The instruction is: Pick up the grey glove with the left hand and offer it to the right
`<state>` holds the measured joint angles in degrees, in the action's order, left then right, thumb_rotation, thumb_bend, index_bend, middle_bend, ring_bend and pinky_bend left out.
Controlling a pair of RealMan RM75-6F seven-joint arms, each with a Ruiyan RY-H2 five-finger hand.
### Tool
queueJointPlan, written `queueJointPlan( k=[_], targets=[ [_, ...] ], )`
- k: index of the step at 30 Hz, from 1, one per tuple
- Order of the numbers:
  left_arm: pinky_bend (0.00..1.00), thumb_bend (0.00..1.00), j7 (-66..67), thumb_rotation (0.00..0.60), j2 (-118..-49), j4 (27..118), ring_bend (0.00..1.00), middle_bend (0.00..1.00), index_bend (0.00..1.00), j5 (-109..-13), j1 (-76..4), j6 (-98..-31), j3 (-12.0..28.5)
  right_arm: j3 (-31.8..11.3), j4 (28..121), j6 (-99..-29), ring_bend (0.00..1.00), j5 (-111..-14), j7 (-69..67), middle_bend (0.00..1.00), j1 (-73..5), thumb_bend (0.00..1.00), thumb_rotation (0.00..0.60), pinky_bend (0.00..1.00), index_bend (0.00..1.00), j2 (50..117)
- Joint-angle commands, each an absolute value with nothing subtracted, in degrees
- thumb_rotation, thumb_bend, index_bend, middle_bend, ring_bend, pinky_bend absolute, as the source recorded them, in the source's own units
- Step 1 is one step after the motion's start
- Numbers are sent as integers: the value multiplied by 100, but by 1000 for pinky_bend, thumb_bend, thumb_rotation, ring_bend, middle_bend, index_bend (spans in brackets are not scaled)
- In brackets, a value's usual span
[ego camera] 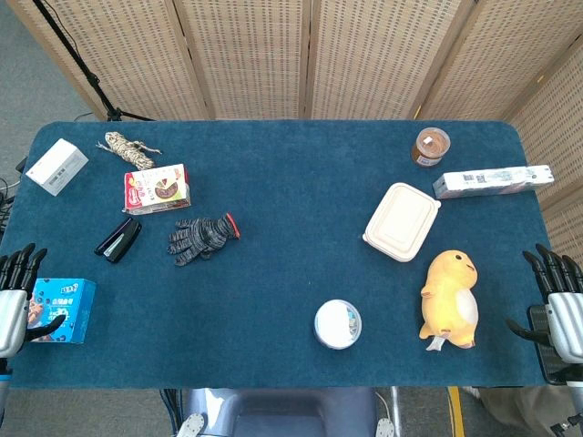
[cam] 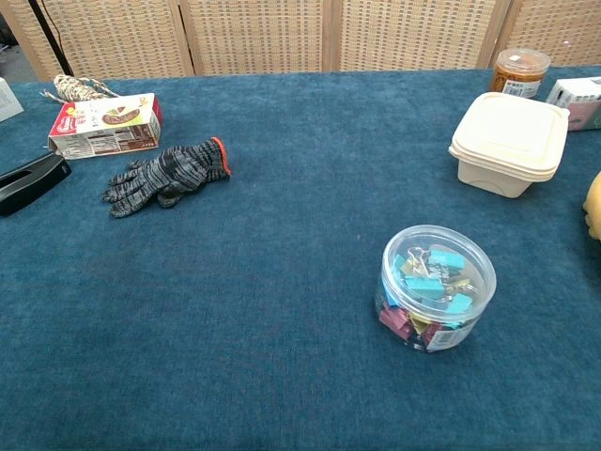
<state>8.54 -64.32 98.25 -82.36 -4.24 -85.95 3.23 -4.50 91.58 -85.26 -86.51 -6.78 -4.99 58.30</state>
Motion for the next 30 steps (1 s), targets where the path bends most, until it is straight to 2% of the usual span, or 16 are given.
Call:
queueJointPlan(
  k=[1,16,24,30],
  targets=[
    [0,0,875,600,-6446,9812,0,0,0,-8230,-422,-8590,318,-456,9157,-8542,0,-8665,-681,0,-499,0,600,0,29,5828],
    [0,0,817,600,-6349,10103,0,0,0,-8345,-637,-8166,234,-488,9137,-8518,0,-8599,-761,0,-500,0,600,0,29,5806],
    [0,0,969,600,-6627,10290,0,0,0,-7555,-1606,-7068,929,-503,9044,-8399,0,-8537,-877,0,-546,0,600,0,29,5824],
    [0,0,1851,600,-7269,10182,0,0,0,-6206,-2513,-6145,1384,-514,9003,-8325,0,-8468,-885,0,-567,0,600,0,29,5845]
  ],
)
